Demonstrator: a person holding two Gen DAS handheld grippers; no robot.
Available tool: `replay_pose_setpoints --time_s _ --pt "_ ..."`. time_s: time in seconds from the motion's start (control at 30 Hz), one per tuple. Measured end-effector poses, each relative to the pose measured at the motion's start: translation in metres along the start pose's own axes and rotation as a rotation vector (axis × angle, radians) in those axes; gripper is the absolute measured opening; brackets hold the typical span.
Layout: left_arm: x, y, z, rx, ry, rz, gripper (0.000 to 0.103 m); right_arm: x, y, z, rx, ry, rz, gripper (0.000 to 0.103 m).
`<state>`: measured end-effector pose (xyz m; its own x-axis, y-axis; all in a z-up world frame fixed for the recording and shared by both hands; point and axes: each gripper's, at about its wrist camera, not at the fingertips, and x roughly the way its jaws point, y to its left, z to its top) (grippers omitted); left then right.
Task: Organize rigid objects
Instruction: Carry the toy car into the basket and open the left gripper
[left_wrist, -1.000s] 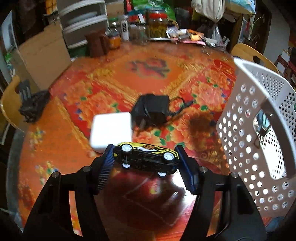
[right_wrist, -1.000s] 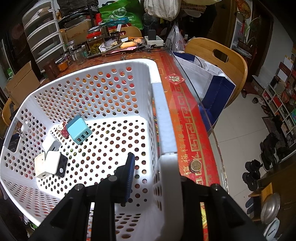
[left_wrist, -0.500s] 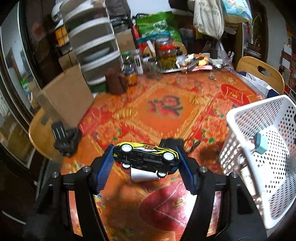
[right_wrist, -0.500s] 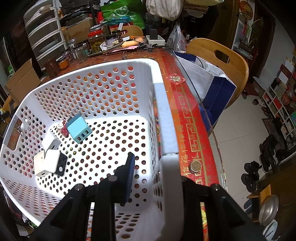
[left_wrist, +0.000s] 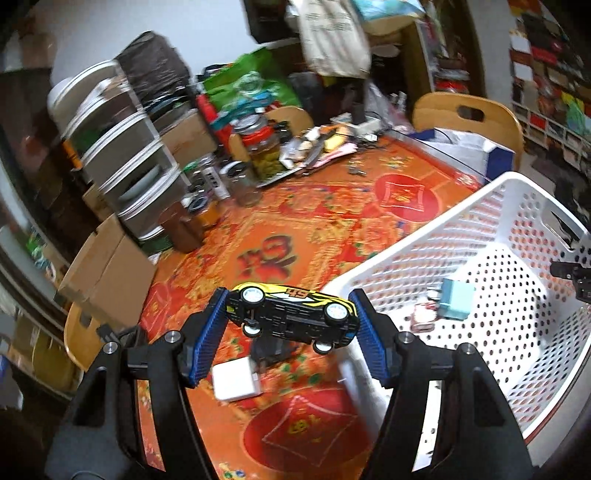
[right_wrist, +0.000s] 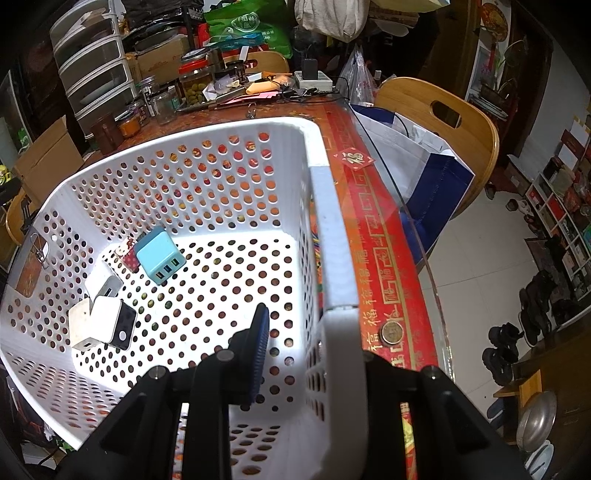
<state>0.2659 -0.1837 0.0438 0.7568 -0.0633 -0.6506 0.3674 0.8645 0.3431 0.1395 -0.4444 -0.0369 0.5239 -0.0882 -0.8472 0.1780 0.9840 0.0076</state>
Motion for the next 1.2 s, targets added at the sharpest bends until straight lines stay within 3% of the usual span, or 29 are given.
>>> replay_pose_setpoints --time_s 0.23,0.47,0.77,0.97,1.2 --pt "0.02 -0.058 0.013 0.147 0.07 0.01 0.063 0.0 0.0 0.0 -0.001 0.0 0.001 0.027" --pt "0.039 -0.077 0.01 0.189 0.132 0.002 0.063 -0.001 0.0 0.002 -0.006 -0.002 0.013 0.027" --pt "0.095 -0.135 0.003 0.355 0.387 -0.086 0.063 -0.001 0.0 0.003 -0.007 -0.003 0.015 0.027" --pt "0.116 -0.16 -0.003 0.401 0.475 -0.128 0.063 -0.001 0.0 0.002 -0.008 -0.003 0.015 0.027" --pt "0.127 -0.162 -0.002 0.387 0.509 -0.164 0.064 -0.001 0.0 0.002 -0.008 -0.002 0.015 0.027"
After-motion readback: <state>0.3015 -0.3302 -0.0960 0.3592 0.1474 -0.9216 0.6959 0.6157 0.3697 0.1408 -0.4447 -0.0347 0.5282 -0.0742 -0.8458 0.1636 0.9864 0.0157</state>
